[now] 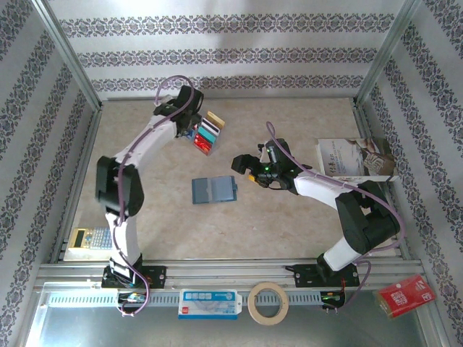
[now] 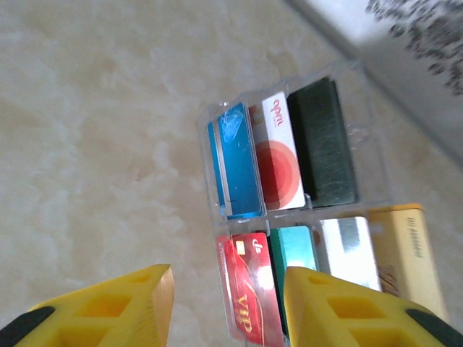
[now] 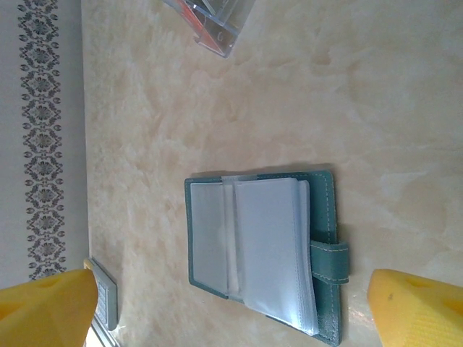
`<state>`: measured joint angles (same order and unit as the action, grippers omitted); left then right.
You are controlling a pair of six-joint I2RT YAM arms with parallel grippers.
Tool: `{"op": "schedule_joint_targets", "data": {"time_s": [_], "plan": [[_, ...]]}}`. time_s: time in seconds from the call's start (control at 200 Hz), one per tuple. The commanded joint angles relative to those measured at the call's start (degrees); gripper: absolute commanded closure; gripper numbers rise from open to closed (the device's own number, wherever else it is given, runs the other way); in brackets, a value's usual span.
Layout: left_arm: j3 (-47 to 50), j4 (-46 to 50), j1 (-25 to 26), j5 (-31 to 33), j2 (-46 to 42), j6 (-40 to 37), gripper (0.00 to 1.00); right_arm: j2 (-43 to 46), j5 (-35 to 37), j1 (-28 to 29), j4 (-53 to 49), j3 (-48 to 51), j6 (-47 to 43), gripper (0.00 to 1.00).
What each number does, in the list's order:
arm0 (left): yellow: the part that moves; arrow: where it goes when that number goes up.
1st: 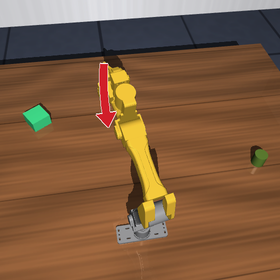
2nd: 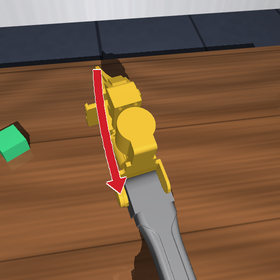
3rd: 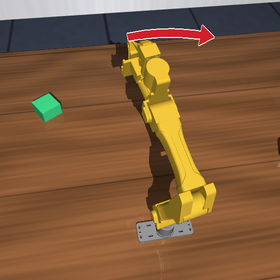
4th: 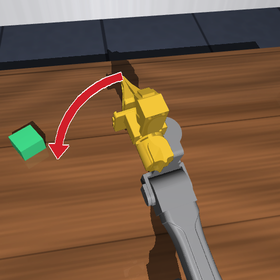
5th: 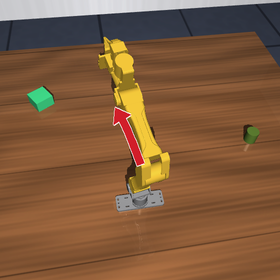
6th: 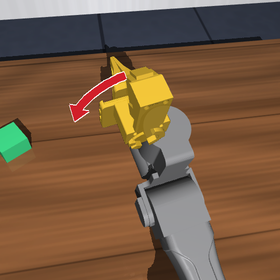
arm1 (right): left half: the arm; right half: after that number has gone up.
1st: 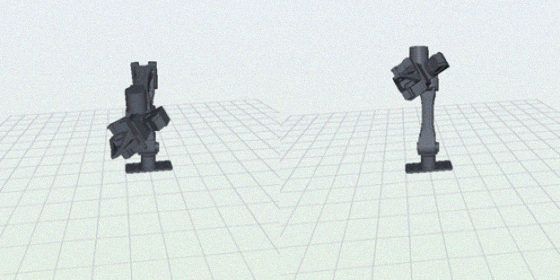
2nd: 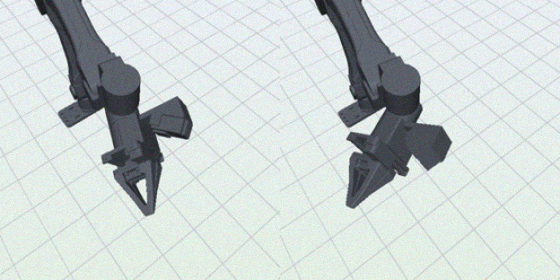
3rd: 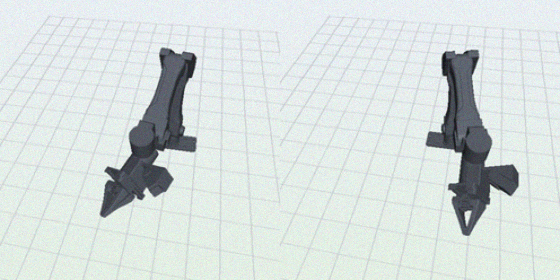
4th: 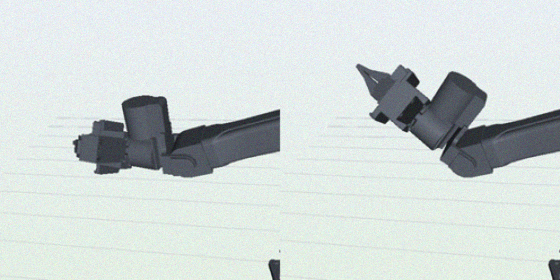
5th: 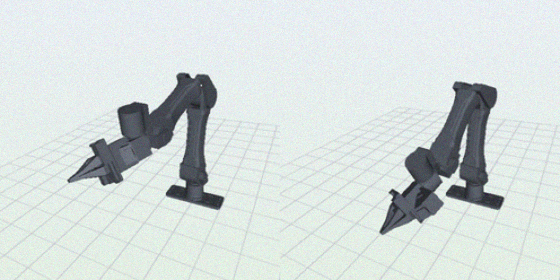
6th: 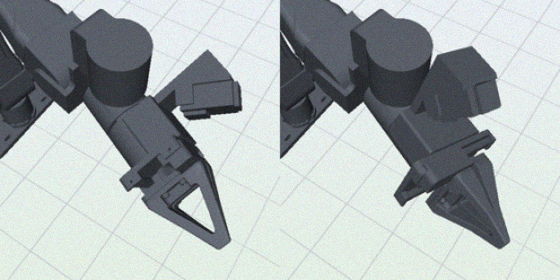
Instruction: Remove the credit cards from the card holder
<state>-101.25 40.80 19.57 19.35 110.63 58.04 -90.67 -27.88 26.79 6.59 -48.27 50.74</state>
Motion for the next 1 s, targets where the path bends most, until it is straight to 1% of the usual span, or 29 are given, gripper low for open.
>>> {"op": "schedule_joint_targets", "data": {"time_s": [0.0,0.05,0.155,0.21,0.295,0.365,0.455,0.505,0.59,0.625,0.674,0.759,0.809,0.924,0.994], "plan": [[7.4,-5.1,0.4,3.0,-7.4,-4.0,0.51,-0.8,1.3,0.6,-0.7,-2.1,-1.6,0.04],[11.3,-7.0,0.2,3.7,-11.3,-5.3,0.48,-0.6,2.0,0.7,-1.1,-2.3,-2.0,0.04],[19.9,-11.6,-0.1,7.3,-19.9,-9.4,0.31,1.2,5.3,0.5,-4.8,-3.9,-5.4,0.02],[24.8,-15.6,-0.1,10.2,-24.3,-14.3,0.24,2.8,8.6,0.2,-8.7,-5.8,-8.7,0.02],[32.1,-20.9,-0.2,16.8,-31.2,-19.9,0.11,5.5,14.9,-0.4,-14.2,-8.9,-14.3,0.02],[38.5,-28.5,-0.4,18.1,-36.6,-27.0,0.0,8.0,20.0,-1.1,-17.1,-10.9,-18.7,0.02],[46.8,-38.5,-0.8,16.7,-42.6,-35.9,0.0,11.4,27.8,-1.9,-18.6,-11.8,-23.7,0.02],[50.8,-41.4,-1.3,16.6,-45.3,-38.8,0.0,13.4,32.0,-2.4,-18.6,-11.2,-26.1,0.02],[56.5,-45.2,-2.5,16.5,-48.5,-43.4,0.0,16.8,42.5,-3.3,-16.9,-8.8,-29.6,0.02],[58.9,-47.2,-3.0,16.1,-49.8,-46.4,0.0,18.0,47.1,-3.8,-15.6,-7.3,-30.2,0.02],[62.2,-50.0,-3.5,15.9,-51.0,-50.1,0.0,20.0,51.6,-4.7,-13.8,-4.9,-31.1,0.02],[67.8,-55.3,-5.0,15.5,-52.4,-55.0,0.0,22.7,55.1,-7.0,-11.4,-0.8,-32.6,0.02],[70.7,-57.4,-6.3,15.0,-52.8,-56.1,0.0,24.3,57.2,-8.6,-9.9,1.9,-32.9,0.02],[73.5,-59.4,-8.2,17.3,-51.9,-54.7,0.0,27.0,61.0,-12.5,-7.7,7.2,-33.0,0.02],[75.6,-63.2,-10.0,17.6,-50.4,-53.8,0.0,27.4,61.8,-15.0,-5.7,10.4,-32.6,0.02]]}}
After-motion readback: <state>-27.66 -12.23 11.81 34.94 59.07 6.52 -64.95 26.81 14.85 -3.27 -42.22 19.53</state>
